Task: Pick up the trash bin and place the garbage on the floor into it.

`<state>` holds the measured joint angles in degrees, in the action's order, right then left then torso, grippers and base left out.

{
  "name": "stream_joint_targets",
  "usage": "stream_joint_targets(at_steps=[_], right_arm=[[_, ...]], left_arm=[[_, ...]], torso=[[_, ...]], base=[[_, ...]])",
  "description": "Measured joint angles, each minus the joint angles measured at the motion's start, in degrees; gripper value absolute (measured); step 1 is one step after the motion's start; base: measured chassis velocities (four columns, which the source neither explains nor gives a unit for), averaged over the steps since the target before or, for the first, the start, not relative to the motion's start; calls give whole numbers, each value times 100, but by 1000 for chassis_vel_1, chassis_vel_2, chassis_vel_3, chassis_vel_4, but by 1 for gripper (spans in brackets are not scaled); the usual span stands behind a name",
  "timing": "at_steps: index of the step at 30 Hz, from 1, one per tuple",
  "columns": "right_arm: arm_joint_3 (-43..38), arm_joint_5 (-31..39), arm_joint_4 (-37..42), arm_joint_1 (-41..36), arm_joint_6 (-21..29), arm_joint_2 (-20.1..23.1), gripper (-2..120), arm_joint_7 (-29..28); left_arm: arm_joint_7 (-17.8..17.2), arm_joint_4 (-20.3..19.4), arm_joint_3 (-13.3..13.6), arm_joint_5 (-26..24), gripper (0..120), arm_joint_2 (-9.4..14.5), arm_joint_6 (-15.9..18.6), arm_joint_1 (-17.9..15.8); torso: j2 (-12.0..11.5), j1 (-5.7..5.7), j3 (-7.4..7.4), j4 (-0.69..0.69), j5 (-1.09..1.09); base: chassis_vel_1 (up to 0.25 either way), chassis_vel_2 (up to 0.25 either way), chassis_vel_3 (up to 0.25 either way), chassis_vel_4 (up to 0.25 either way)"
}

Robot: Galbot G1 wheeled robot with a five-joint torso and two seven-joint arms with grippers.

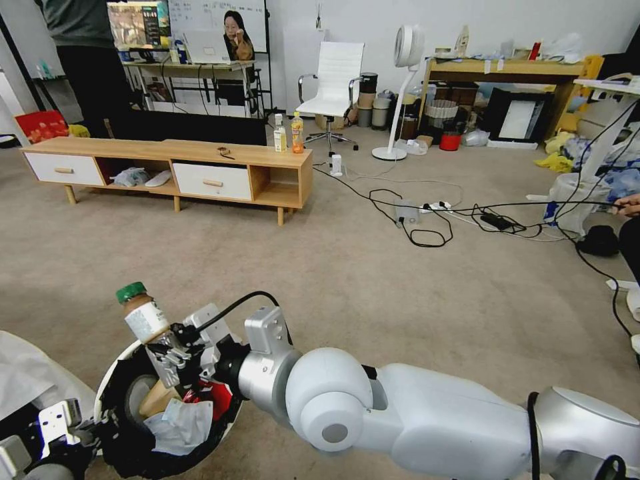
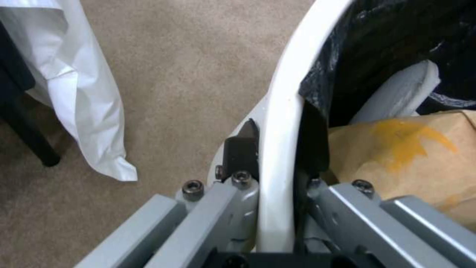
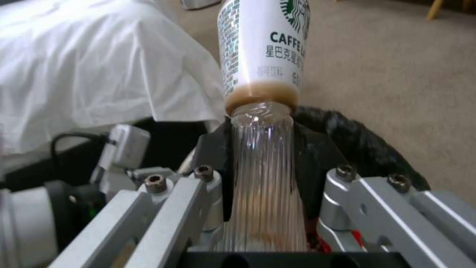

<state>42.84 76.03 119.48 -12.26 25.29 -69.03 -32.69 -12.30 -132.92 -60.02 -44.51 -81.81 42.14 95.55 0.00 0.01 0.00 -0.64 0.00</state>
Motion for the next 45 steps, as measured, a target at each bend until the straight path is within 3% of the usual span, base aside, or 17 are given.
stream_joint_targets(at_steps=[33, 37, 45], right_arm=[[268, -691, -665, -786, -94, -19, 24, 94], [259, -693, -677, -791, -94, -11, 32, 111], [218, -667, -690, -755, -93, -77, 67, 121]], left_arm=[[31, -73, 41, 9, 1, -55, -1, 72], [37, -41, 53, 14, 1, -49, -1, 64], [46, 11, 52, 14, 1, -21, -1, 46]], torso=[[0, 0, 0, 1, 1], [0, 0, 0, 1, 0], [1, 0, 0, 0, 0]], base=[[0, 0, 0, 0], [0, 0, 0, 0], [0, 0, 0, 0]])
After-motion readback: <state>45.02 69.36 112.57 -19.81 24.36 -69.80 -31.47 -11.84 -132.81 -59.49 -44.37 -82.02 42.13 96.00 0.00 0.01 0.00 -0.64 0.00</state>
